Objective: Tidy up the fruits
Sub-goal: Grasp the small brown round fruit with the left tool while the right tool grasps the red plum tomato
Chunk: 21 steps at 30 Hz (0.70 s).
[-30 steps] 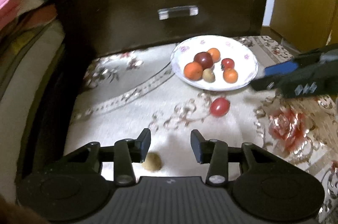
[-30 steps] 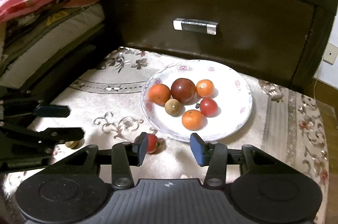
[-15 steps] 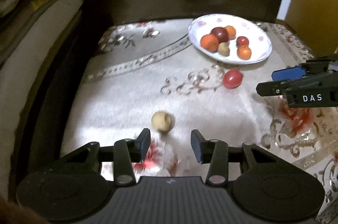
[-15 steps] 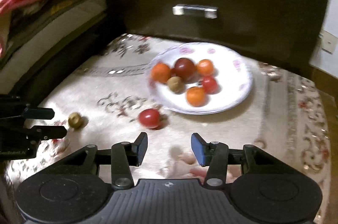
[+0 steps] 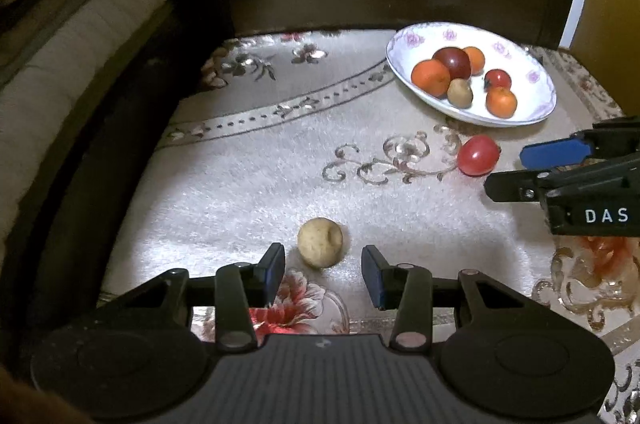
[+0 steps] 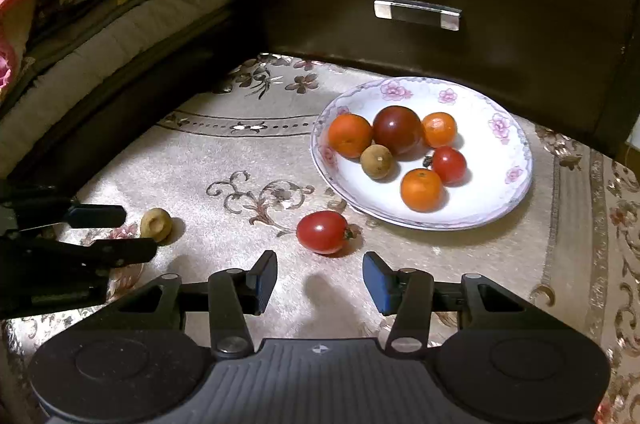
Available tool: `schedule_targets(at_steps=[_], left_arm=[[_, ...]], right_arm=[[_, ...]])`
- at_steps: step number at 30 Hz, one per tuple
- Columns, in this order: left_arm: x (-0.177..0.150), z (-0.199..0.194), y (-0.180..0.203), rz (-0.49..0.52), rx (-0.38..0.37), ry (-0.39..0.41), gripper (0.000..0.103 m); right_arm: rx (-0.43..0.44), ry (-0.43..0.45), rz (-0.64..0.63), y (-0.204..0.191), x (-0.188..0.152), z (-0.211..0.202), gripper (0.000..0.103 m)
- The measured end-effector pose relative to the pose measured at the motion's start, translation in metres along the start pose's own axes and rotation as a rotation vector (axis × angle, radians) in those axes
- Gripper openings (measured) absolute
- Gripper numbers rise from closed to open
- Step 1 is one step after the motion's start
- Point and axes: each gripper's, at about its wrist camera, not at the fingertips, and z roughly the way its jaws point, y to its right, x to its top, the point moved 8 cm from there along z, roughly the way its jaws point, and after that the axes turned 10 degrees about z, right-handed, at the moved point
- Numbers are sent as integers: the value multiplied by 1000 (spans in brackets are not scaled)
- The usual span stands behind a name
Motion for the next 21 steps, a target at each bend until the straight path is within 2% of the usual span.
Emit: schedule_targets(at_steps=[4, 11, 13, 15, 18, 21], left_arm=[[1, 8, 3, 27, 8, 3, 48], [1, 10, 2, 11, -8, 18, 48], [1, 10, 2, 6, -19, 19, 45], [2, 10, 4, 16, -23, 23, 41], [3, 8, 7, 31, -30, 30, 35], [5, 4, 11, 49, -39, 40, 34]], right_arm=[[2, -3, -9, -2, 1, 12, 44], [-8, 9, -10, -1, 8, 29, 44], [-20, 1, -11, 1, 8, 33, 40], [-38, 9, -27, 2, 8, 33, 32], [-35, 7, -16, 4, 7, 31, 31], [-31, -3, -21, 3, 5, 26, 31]])
